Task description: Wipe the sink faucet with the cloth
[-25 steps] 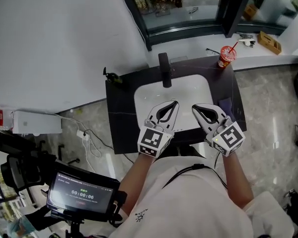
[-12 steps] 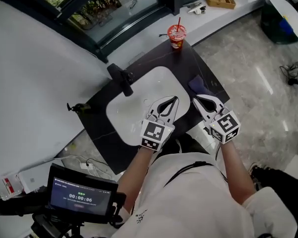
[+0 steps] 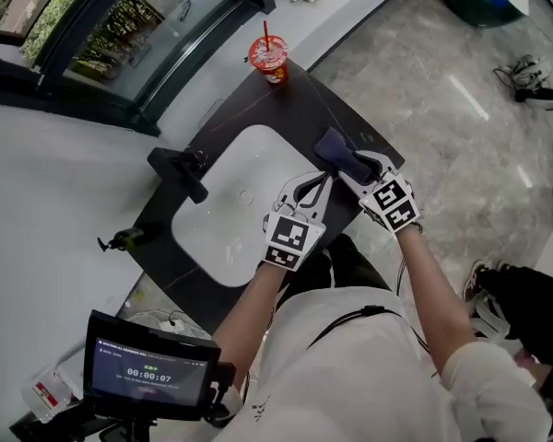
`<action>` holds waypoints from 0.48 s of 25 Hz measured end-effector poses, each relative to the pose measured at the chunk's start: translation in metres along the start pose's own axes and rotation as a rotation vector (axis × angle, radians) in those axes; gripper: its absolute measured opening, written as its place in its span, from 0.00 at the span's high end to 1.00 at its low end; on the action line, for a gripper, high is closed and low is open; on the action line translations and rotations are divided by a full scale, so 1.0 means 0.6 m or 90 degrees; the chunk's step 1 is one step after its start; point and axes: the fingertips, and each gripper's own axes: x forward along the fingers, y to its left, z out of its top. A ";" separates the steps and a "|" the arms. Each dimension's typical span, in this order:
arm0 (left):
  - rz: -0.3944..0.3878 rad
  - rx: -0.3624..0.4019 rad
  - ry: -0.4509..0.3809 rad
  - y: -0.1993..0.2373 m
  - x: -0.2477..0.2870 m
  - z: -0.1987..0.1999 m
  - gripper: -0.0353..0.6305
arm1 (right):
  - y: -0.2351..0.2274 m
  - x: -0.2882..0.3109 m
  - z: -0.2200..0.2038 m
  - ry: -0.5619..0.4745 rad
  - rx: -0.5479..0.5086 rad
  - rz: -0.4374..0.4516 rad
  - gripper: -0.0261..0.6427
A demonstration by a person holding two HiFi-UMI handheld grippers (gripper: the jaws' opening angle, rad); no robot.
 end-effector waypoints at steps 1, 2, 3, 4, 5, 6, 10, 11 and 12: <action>-0.004 0.000 0.002 0.000 0.004 -0.002 0.95 | -0.002 0.008 -0.008 0.016 -0.009 0.001 0.69; -0.006 0.000 0.004 0.000 0.006 -0.002 0.95 | -0.002 0.014 -0.015 0.031 -0.016 0.002 0.66; -0.007 -0.002 0.005 0.000 0.008 -0.002 0.95 | -0.003 0.020 -0.020 0.046 -0.022 0.003 0.62; -0.007 -0.003 0.006 0.000 0.010 -0.001 0.95 | -0.005 0.025 -0.026 0.061 -0.029 0.002 0.61; -0.007 -0.004 0.008 0.000 0.011 0.000 0.95 | -0.008 0.030 -0.031 0.076 -0.035 0.000 0.61; -0.006 -0.005 0.011 0.000 0.011 -0.001 0.95 | -0.010 0.035 -0.036 0.089 -0.041 0.000 0.61; 0.007 -0.016 0.018 0.008 0.006 -0.008 0.95 | -0.016 0.051 -0.057 0.128 -0.052 0.002 0.62; 0.011 -0.019 0.018 0.010 0.003 -0.009 0.95 | -0.018 0.052 -0.060 0.134 -0.065 -0.002 0.62; 0.015 -0.022 0.017 0.012 0.000 -0.010 0.95 | -0.020 0.052 -0.061 0.137 -0.078 -0.007 0.62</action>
